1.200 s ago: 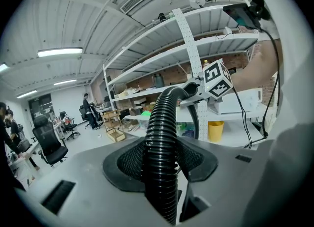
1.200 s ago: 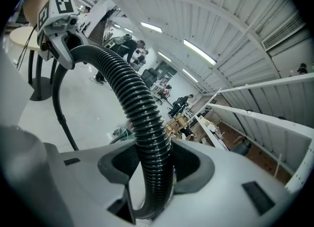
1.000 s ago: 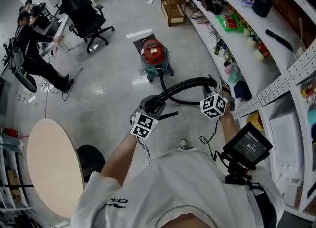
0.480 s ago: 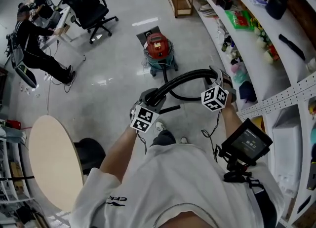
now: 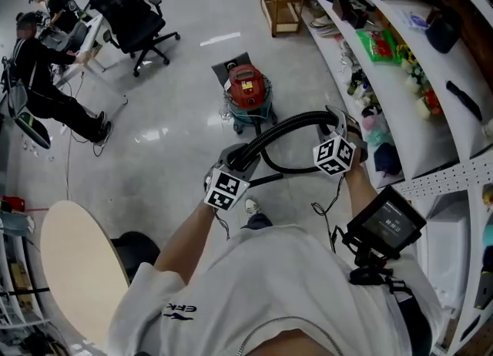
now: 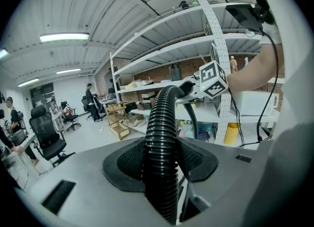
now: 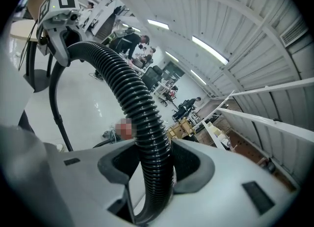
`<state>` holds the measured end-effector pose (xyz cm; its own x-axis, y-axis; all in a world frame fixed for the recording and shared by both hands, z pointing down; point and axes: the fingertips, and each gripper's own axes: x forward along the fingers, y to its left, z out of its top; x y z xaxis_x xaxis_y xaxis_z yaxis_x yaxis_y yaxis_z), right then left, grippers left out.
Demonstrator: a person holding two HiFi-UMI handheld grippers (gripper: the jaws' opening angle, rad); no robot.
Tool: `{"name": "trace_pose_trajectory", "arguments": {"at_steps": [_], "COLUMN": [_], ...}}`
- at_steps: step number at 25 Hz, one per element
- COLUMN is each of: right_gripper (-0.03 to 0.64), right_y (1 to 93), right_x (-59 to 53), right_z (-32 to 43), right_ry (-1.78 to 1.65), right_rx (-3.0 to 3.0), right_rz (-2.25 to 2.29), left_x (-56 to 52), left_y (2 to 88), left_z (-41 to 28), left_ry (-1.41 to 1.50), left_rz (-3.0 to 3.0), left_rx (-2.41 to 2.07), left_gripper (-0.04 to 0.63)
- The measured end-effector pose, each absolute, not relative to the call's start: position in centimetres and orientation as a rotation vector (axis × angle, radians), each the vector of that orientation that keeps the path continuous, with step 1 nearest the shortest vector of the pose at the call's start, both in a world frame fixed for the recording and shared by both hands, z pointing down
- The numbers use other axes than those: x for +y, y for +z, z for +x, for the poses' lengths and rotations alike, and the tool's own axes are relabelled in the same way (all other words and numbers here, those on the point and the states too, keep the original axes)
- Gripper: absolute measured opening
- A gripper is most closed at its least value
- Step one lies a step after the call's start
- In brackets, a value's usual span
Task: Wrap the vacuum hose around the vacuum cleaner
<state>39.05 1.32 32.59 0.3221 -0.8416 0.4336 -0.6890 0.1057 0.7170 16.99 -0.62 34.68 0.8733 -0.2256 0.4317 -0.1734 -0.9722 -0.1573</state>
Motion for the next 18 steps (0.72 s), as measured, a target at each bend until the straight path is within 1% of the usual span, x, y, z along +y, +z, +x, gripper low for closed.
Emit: {"name": "trace_pose_trajectory", "arguments": {"at_steps": [9, 18], "right_gripper": [0.189, 0.189], "right_y": [32.0, 32.3], "right_x": [-8.9, -15.7], "right_z": [39.3, 39.1], "right_ry": [-0.200, -0.185], "right_rx": [-1.371, -1.355], "right_rz": [1.615, 1.615], "left_x": [-10.7, -17.7], "left_y": [34.7, 34.2], "left_z": [17.3, 16.9], "left_ry": [-0.675, -0.676], "left_rz": [-2.942, -2.939], "left_rx": [0.270, 0.266], "left_gripper": [0.175, 0.175]}}
